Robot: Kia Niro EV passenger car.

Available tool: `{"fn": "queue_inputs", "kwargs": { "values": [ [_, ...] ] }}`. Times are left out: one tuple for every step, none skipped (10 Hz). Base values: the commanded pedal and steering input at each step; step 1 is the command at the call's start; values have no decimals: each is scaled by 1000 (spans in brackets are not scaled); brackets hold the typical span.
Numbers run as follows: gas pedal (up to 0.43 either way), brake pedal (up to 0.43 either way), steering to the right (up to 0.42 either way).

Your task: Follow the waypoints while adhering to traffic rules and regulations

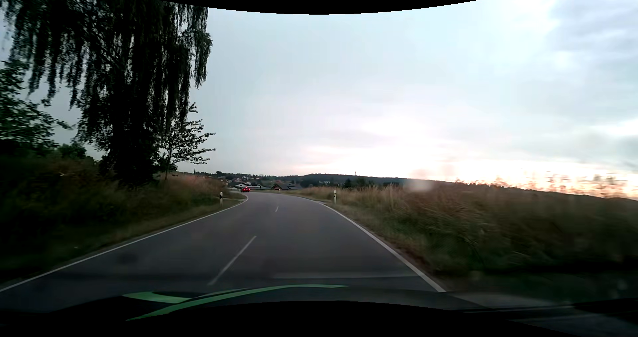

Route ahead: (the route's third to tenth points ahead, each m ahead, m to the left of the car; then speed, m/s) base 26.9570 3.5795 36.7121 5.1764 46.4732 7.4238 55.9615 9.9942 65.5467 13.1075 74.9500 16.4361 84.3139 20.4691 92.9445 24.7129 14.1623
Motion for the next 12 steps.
{"fn": "queue_inputs", "kwargs": {
  "values": [
    [240, 0, -31],
    [240, 0, -31],
    [228, 0, -31],
    [220, 0, -30],
    [209, 0, -31],
    [189, 0, -30],
    [189, 0, -29],
    [169, 0, -26],
    [138, 0, -23],
    [118, 0, -21],
    [79, 0, -21],
    [20, 0, -21]
  ]
}}
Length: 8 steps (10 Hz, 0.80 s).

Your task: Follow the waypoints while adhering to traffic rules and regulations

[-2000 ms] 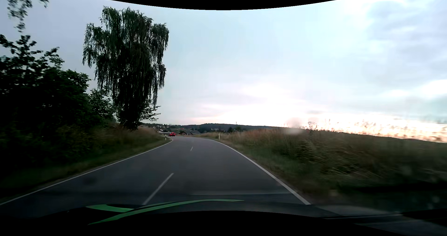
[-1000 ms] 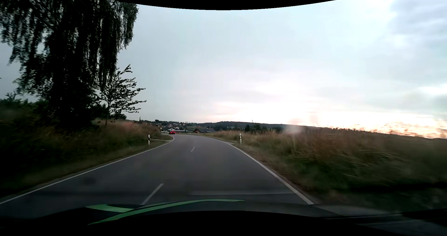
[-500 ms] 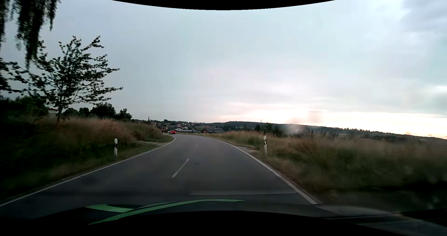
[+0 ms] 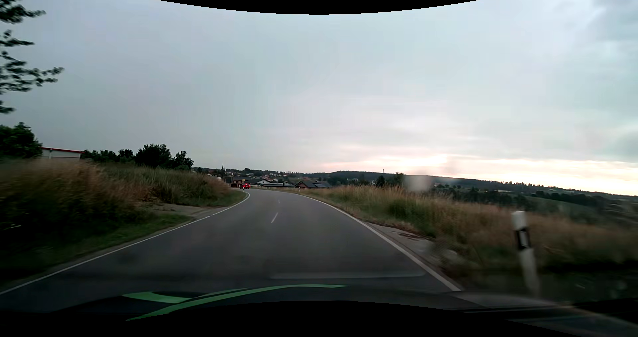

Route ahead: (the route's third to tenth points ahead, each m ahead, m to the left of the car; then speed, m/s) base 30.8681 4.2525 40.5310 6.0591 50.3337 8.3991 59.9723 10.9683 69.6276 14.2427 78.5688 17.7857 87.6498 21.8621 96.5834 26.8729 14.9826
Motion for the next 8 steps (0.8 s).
{"fn": "queue_inputs", "kwargs": {
  "values": [
    [0, 0, -22],
    [0, 0, -22],
    [0, 0, -20],
    [0, 0, -20],
    [0, 0, -20],
    [0, 0, -20],
    [0, 0, -20],
    [0, 0, -20]
  ]
}}
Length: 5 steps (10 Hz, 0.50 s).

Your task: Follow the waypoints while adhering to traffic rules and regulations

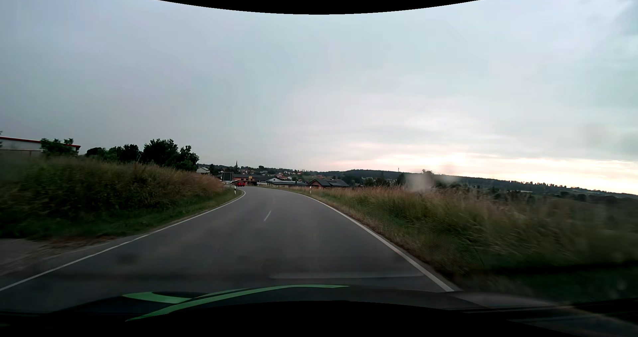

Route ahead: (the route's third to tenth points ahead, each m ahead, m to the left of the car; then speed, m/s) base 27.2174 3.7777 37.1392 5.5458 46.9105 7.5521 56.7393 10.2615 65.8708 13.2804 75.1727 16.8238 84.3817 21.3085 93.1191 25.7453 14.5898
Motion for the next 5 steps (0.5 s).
{"fn": "queue_inputs", "kwargs": {
  "values": [
    [0, 0, -20],
    [0, 0, -21],
    [0, 0, -22],
    [0, 0, -22],
    [0, 0, -23]
  ]
}}
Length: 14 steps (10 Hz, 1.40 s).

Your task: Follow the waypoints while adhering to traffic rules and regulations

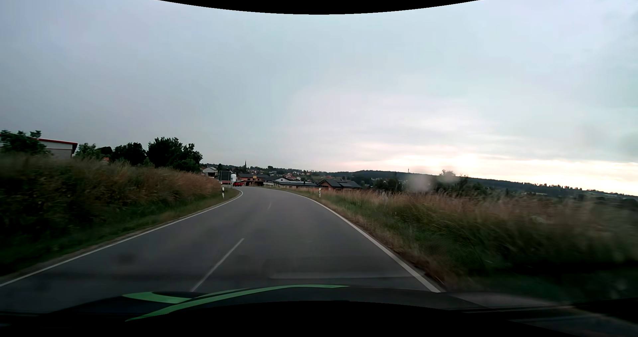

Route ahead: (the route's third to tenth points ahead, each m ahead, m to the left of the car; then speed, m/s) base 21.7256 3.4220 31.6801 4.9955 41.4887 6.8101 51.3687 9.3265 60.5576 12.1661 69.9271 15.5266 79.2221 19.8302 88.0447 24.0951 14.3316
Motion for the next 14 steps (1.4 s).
{"fn": "queue_inputs", "kwargs": {
  "values": [
    [0, 0, -24],
    [0, 0, -25],
    [0, 0, -26],
    [0, 0, -29],
    [0, 0, -29],
    [0, 0, -29],
    [0, 0, -29],
    [0, 0, -29],
    [0, 0, -29],
    [0, 0, -29],
    [0, 0, -29],
    [0, 0, -30],
    [0, 0, -31],
    [0, 0, -31]
  ]
}}
